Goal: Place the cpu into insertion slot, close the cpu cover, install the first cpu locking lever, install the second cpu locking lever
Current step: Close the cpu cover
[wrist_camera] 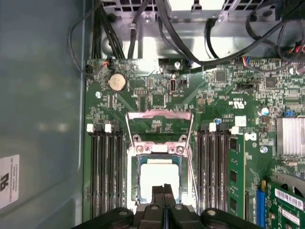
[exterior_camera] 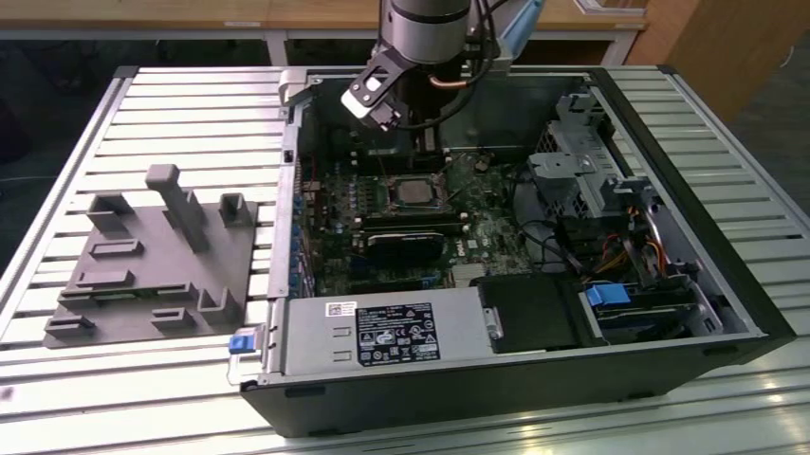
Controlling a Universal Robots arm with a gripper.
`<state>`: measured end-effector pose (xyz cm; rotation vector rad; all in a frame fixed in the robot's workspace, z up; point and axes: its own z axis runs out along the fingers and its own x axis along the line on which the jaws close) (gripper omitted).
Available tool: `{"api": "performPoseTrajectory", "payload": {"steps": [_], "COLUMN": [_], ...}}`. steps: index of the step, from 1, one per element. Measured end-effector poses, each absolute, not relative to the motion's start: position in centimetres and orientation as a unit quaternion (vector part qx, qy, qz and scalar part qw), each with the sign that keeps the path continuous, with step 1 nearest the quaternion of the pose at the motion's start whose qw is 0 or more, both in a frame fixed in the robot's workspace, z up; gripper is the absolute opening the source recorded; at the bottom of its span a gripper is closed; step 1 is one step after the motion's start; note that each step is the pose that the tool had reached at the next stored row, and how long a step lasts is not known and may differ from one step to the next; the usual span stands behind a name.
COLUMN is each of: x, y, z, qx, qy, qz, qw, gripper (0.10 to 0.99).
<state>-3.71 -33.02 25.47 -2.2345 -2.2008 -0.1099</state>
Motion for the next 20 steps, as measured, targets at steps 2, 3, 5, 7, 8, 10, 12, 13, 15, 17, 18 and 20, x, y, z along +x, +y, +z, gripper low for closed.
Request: {"api": "performPoseTrajectory", "payload": {"steps": [2,3,5,7,8,10,12,13,15,17,18,20], "x": [-3.5,-3.4,-3.4,-3.4,-3.4,-3.4,-3.1,-2.8,-2.3,-1.8,-1.6,-1.1], "y": [-33.0,-33.0,-33.0,-33.0,-33.0,-33.0,-33.0,-33.0,-33.0,-33.0,-33.0,-33.0], "z": [25.5,25.5,25.9,26.7,27.1,27.4,27.4,27.4,27.4,27.4,27.4,27.4], "qx": [-0.712,-0.712,-0.712,-0.712,-0.712,-0.712,-0.712,-0.712,-0.712,-0.712,-0.712,-0.712], "qy": [-0.701,-0.701,-0.701,-0.701,-0.701,-0.701,-0.701,-0.701,-0.701,-0.701,-0.701,-0.701], "qz": [-0.035,-0.035,-0.035,-0.035,-0.035,-0.035,-0.035,-0.035,-0.036,-0.036,-0.036,-0.036], "qw": [0.002,0.002,0.002,0.002,0.002,0.002,0.002,0.002,0.003,0.003,0.003,0.003], "gripper": [0.106,0.106,0.106,0.106,0.106,0.106,0.106,0.106,0.106,0.106,0.106,0.106]}}
